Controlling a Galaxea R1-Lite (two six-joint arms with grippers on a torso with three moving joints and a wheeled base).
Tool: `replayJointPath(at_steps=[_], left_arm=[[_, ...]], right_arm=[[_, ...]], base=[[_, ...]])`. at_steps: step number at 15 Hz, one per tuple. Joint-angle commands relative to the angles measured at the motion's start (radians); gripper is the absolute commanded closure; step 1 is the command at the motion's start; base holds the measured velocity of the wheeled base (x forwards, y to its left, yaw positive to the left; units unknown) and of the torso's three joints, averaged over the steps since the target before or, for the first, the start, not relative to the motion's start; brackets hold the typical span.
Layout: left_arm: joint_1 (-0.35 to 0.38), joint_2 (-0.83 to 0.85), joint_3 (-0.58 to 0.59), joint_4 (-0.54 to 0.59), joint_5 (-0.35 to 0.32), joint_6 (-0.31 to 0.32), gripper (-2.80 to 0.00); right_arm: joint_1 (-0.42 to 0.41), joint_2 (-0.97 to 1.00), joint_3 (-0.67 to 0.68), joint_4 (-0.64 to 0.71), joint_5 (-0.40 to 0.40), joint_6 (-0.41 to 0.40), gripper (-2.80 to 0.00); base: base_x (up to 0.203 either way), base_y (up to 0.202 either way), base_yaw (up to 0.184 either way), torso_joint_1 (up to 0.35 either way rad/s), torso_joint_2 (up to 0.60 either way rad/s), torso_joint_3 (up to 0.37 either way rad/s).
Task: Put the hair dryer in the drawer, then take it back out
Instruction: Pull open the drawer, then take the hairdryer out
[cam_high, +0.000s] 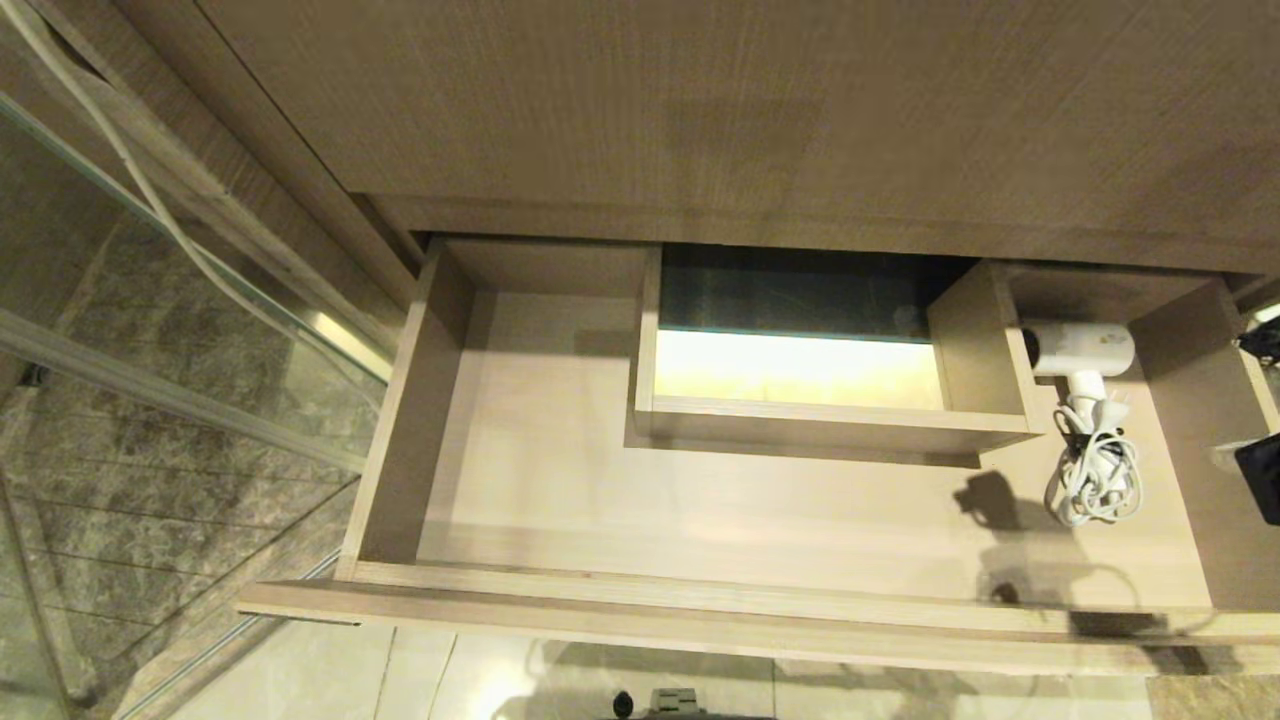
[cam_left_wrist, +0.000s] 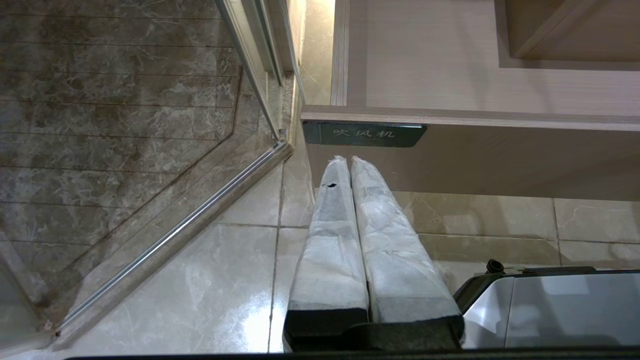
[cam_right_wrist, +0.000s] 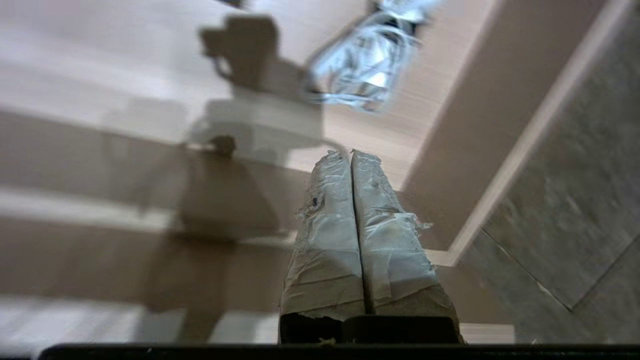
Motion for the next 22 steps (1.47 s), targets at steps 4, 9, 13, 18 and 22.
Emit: replayJointPath(at_steps=[4, 9, 13, 18, 22], left_arm=[[0.0, 0.0, 0.002, 0.0, 0.0, 0.0, 0.0], [0.0, 0.0, 0.0, 0.0, 0.0, 0.0, 0.0], [0.0, 0.0, 0.002, 0.0, 0.0, 0.0, 0.0], [0.0, 0.0, 0.0, 0.0, 0.0, 0.0, 0.0], [0.0, 0.0, 0.0, 0.0, 0.0, 0.0, 0.0]], right_arm=[[-0.103, 0.271, -0.041, -0.096, -0.015, -0.008, -2.8], [-0.109, 0.561, -0.242, -0.221, -0.008, 0.001, -2.8], [-0.116, 0.761, -0.41, -0.299, 0.007, 0.04, -2.8], [-0.116, 0.892, -0.51, -0.358, 0.103, 0.074, -2.8], [-0.112, 0.932, -0.536, -0.416, 0.17, 0.109, -2.8]], base=[[0.0, 0.0, 0.0, 0.0, 0.0, 0.0], [0.0, 0.0, 0.0, 0.0, 0.0, 0.0], [0.0, 0.0, 0.0, 0.0, 0.0, 0.0], [0.0, 0.0, 0.0, 0.0, 0.0, 0.0], [0.0, 0.0, 0.0, 0.0, 0.0, 0.0]])
